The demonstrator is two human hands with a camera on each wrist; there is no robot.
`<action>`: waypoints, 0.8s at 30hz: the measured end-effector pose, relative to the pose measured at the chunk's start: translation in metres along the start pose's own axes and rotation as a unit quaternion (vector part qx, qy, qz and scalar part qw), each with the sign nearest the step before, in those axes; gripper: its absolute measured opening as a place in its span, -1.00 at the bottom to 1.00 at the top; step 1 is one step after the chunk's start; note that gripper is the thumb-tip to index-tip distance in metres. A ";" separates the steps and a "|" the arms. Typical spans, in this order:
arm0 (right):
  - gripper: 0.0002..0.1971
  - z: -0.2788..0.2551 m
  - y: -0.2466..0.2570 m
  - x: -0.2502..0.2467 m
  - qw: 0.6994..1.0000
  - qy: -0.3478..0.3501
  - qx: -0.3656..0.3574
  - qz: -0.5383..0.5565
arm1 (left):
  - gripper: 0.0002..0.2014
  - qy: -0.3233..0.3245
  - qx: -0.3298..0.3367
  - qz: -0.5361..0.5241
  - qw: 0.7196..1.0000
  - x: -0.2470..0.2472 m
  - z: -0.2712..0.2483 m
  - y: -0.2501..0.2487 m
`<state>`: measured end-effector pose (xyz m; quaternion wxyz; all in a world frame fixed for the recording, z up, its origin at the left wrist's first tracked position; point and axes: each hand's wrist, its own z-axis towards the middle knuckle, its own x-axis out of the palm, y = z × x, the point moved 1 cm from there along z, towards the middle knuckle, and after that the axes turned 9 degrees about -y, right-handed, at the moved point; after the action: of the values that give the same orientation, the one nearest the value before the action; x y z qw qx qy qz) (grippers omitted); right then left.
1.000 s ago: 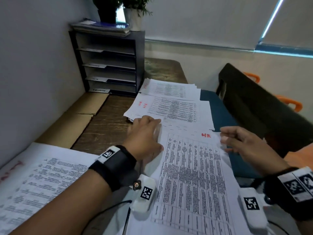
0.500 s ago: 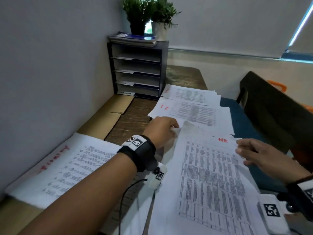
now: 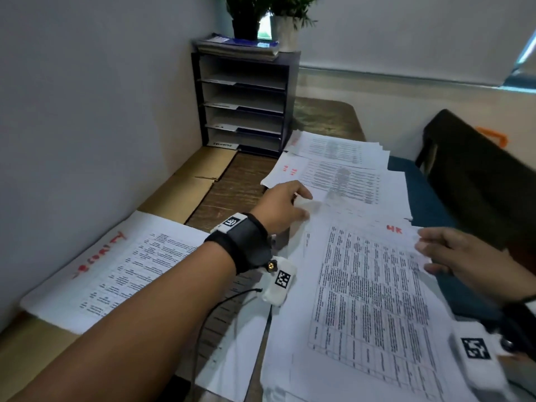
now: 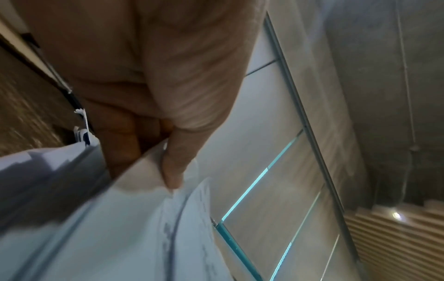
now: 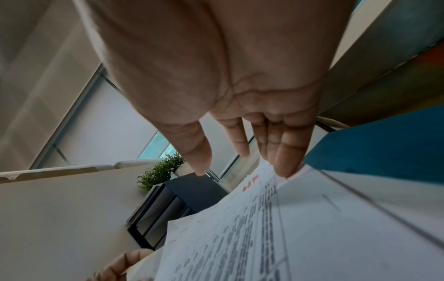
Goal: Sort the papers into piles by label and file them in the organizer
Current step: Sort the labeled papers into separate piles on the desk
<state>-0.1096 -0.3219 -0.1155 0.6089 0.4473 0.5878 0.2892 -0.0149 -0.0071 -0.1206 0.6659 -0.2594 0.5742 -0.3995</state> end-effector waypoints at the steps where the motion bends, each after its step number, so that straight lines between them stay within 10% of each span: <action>1: 0.02 0.001 -0.001 0.000 1.000 -0.003 0.002 -0.001 | -0.77 -0.008 -0.003 -0.009 1.000 0.000 -0.001 0.000; 6: -0.10 0.011 -0.011 -0.001 0.999 -0.026 0.012 0.020 | -0.82 -0.004 0.004 -0.018 1.000 0.003 -0.002 0.003; 9: -0.59 0.012 -0.013 0.001 0.998 -0.037 0.034 0.045 | -0.51 0.030 0.054 0.128 0.990 0.009 -0.001 0.003; 13: -0.61 0.010 -0.013 0.002 0.996 -0.046 0.051 0.055 | -0.18 0.024 0.092 0.274 0.957 0.009 -0.005 -0.007; 24: -0.53 0.009 -0.010 0.005 0.997 -0.052 0.044 0.042 | -0.46 0.156 -0.055 0.156 0.974 0.020 -0.017 -0.025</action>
<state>-0.1019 -0.3234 -0.1271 0.6057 0.5121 0.5486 0.2646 -0.0371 -0.0355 -0.1150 0.6071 -0.1372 0.7256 -0.2936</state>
